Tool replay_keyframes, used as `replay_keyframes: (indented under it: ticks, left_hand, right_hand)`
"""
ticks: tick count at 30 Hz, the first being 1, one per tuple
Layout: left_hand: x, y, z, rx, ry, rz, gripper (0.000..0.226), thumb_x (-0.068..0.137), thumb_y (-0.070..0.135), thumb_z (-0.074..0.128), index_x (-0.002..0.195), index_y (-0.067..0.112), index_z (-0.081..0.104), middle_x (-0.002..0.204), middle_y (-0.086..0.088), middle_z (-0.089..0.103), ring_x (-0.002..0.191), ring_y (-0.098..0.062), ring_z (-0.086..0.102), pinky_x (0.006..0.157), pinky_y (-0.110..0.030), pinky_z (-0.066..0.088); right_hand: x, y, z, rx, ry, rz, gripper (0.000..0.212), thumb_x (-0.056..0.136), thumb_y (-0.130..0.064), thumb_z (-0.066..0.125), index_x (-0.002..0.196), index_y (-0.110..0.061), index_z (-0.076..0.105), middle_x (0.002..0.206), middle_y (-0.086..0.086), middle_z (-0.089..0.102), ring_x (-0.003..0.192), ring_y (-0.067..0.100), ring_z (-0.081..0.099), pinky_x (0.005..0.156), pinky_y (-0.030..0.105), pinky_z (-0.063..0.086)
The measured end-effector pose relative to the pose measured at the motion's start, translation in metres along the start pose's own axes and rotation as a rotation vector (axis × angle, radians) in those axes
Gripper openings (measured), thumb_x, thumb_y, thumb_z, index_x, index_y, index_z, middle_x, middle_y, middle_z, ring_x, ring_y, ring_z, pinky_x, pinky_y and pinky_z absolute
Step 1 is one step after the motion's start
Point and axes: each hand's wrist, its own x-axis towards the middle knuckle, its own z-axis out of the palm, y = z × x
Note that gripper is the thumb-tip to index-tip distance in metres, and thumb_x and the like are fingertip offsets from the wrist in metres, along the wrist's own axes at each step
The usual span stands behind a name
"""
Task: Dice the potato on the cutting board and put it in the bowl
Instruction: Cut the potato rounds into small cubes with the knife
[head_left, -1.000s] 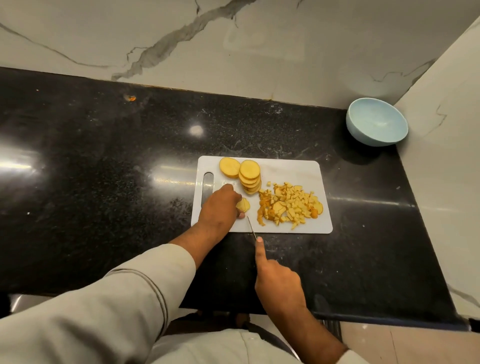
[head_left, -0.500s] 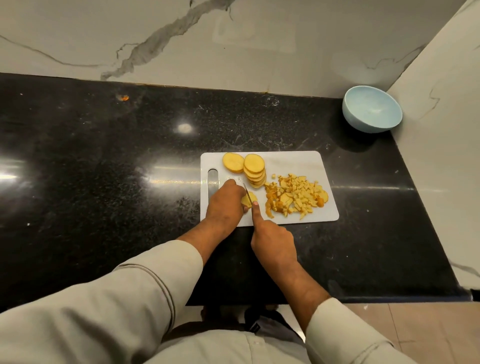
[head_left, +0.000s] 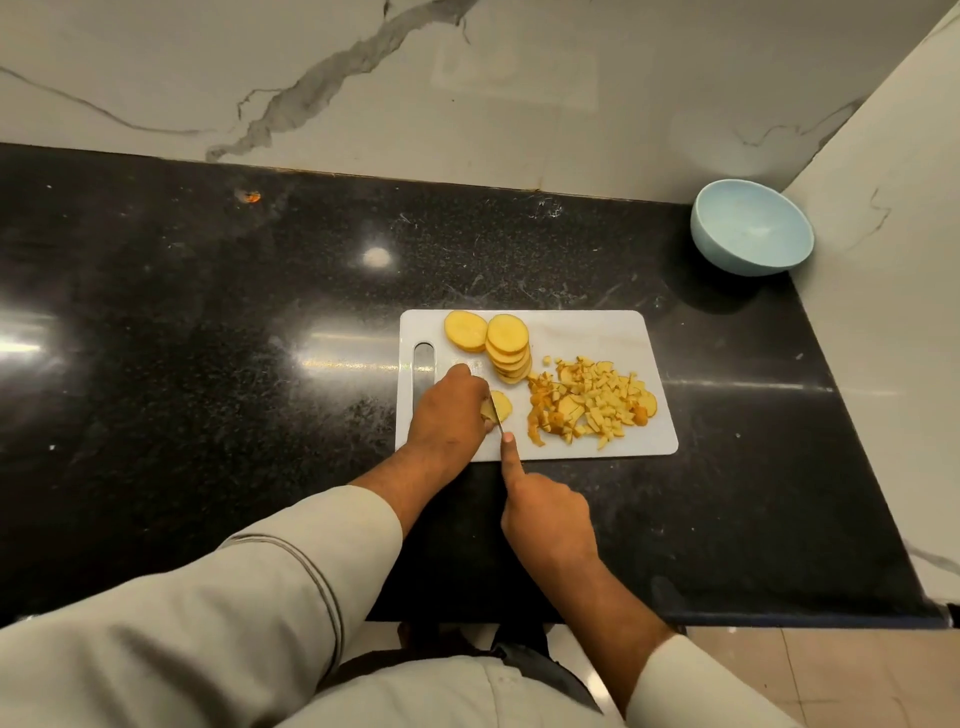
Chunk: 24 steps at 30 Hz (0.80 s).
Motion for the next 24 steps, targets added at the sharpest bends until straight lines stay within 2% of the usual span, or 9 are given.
replay_keyframes:
  ticks: [2,5,8,12,15,17,19,24]
  left_hand:
    - [0.000,-0.001,0.001,-0.014,0.004,-0.001,0.031,0.083,0.019,0.072,0.112,0.009,0.066,0.112,-0.007,0.054,0.101,-0.027,0.058,0.084,-0.034,0.046]
    - [-0.005,-0.004,0.004,-0.046,0.012,-0.017,0.034,0.085,0.017,0.070,0.118,0.011,0.064,0.112,-0.006,0.053,0.103,-0.026,0.056,0.082,-0.028,0.041]
    - [-0.008,-0.006,0.007,-0.100,0.052,-0.058,0.039,0.082,0.016,0.072,0.121,0.015,0.063,0.111,-0.005,0.053,0.104,-0.025,0.054,0.081,-0.025,0.037]
    - [-0.010,-0.007,0.006,-0.123,0.081,-0.091,0.030,0.079,0.018,0.075,0.108,0.013,0.069,0.104,-0.005,0.055,0.098,-0.026,0.056,0.081,-0.032,0.045]
    - [-0.011,-0.008,0.007,-0.103,0.080,-0.077,0.029,0.082,0.017,0.072,0.110,0.012,0.069,0.102,-0.003,0.055,0.095,-0.023,0.058,0.083,-0.032,0.048]
    - [-0.011,-0.009,0.008,-0.116,0.090,-0.066,0.020,0.084,0.014,0.069,0.104,0.011,0.070,0.093,0.001,0.051,0.083,-0.013,0.056,0.075,-0.023,0.048]
    - [-0.009,-0.009,0.007,-0.146,0.098,-0.086,0.012,0.085,0.013,0.067,0.096,0.011,0.071,0.083,0.008,0.046,0.067,-0.001,0.049,0.061,-0.009,0.039]
    - [-0.007,-0.006,0.002,-0.195,0.062,-0.120,0.010,0.083,0.009,0.064,0.075,0.007,0.071,0.079,-0.002,0.059,0.061,-0.004,0.054,0.052,-0.016,0.039]
  right_hand:
    - [-0.014,0.005,0.005,0.009,-0.015,-0.001,0.078,0.093,-0.017,0.039,0.152,-0.026,-0.011,0.077,0.001,0.046,0.059,0.019,0.046,0.053,0.032,0.037]
    - [-0.034,0.014,0.011,0.010,-0.042,-0.029,0.076,0.096,-0.018,0.037,0.151,-0.027,-0.014,0.088,0.002,0.058,0.069,0.020,0.058,0.059,0.034,0.046]
    - [-0.049,0.023,0.010,0.035,-0.043,-0.020,0.075,0.098,-0.022,0.036,0.149,-0.030,-0.017,0.092,0.000,0.059,0.073,0.019,0.061,0.064,0.035,0.050]
    - [-0.036,0.014,-0.005,0.032,0.094,0.010,0.073,0.096,-0.022,0.035,0.150,-0.033,-0.012,0.074,-0.004,0.044,0.057,0.016,0.050,0.049,0.030,0.039]
    - [-0.011,0.001,-0.012,0.030,0.116,0.005,0.073,0.095,-0.019,0.036,0.152,-0.032,-0.009,0.075,-0.001,0.046,0.061,0.021,0.055,0.049,0.030,0.033]
    - [0.004,-0.005,-0.014,0.036,0.113,0.002,0.073,0.095,-0.019,0.037,0.152,-0.031,-0.006,0.075,0.000,0.045,0.067,0.025,0.060,0.049,0.031,0.031]
    - [0.014,-0.009,-0.013,0.054,0.109,0.005,0.072,0.094,-0.020,0.037,0.153,-0.030,-0.004,0.074,0.000,0.042,0.067,0.025,0.059,0.048,0.031,0.027]
    - [0.028,-0.017,-0.009,0.083,0.098,0.006,0.072,0.093,-0.018,0.038,0.153,-0.028,0.000,0.075,0.001,0.043,0.073,0.027,0.061,0.052,0.033,0.032]
